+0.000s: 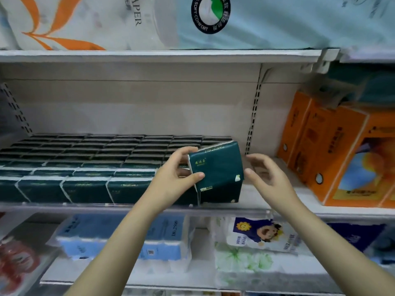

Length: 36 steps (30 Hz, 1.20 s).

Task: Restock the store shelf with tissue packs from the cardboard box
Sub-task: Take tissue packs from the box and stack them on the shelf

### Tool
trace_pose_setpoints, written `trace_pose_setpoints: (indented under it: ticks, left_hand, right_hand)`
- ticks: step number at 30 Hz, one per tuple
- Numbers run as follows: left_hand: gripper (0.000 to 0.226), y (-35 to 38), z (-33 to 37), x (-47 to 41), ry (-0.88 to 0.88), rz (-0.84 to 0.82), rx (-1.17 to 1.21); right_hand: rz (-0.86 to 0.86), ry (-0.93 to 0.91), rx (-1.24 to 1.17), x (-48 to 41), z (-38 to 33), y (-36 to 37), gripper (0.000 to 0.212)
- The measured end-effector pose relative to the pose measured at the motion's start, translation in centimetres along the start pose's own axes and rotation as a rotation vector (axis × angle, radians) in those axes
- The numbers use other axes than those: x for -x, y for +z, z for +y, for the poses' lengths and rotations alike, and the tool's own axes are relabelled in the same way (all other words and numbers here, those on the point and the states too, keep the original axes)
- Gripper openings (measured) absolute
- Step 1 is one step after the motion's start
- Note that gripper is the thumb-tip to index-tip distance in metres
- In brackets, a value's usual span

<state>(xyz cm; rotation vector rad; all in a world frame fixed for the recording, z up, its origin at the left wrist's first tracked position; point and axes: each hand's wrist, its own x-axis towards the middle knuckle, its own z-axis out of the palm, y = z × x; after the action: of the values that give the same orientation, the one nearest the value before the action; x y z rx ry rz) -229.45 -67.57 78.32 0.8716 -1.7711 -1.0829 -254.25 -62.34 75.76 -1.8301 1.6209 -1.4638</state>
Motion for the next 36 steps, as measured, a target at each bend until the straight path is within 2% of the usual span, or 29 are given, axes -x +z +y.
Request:
trace_pose_setpoints:
  ticks: [3,6,10,13,19,26,32,36]
  left_hand:
    - [0.053,1.3,-0.1,-0.5,0.023,-0.040,-0.068]
    - [0.053,2.0,-0.5,-1.0,0.051,-0.079,-0.169]
    - [0.056,2.7,-1.6,-1.0,0.171,-0.095,-0.623]
    - [0.058,3.1,-2.6,-0.8,0.232,-0.068,-0.815]
    - [0.058,3.3,-4.6,-0.5,0.301,-0.045,-1.041]
    - [0.073,3.4,-4.7,-1.1,0.318,-0.010,-1.274]
    - [0.076,3.7,-5.0,-2.2,0.266,-0.024,-1.353]
    - [0.077,3.8,-5.3,-2.4,0.274,-0.046,-1.380]
  right_hand:
    - [-0.143,0.000,-0.087,-0.4,-0.9,-0.5,0.055]
    - [-0.155,0.046,-0.106,-0.2,-0.6,-0.5,0.077]
    - [-0.169,0.037,-0.002,0.9,0.9,-0.1,0.069]
    - [-0.143,0.043,0.031,1.8,1.7,0.8,0.065]
    - [-0.134,0.069,0.071,2.3,3.7,2.6,0.067]
    - [-0.115,0.067,0.113,2.2,4.2,3.5,0.065]
    - [-0.116,0.084,0.126,0.8,4.6,4.0,0.066]
    - [-0.111,0.060,0.215,0.7,4.7,4.1,0.066]
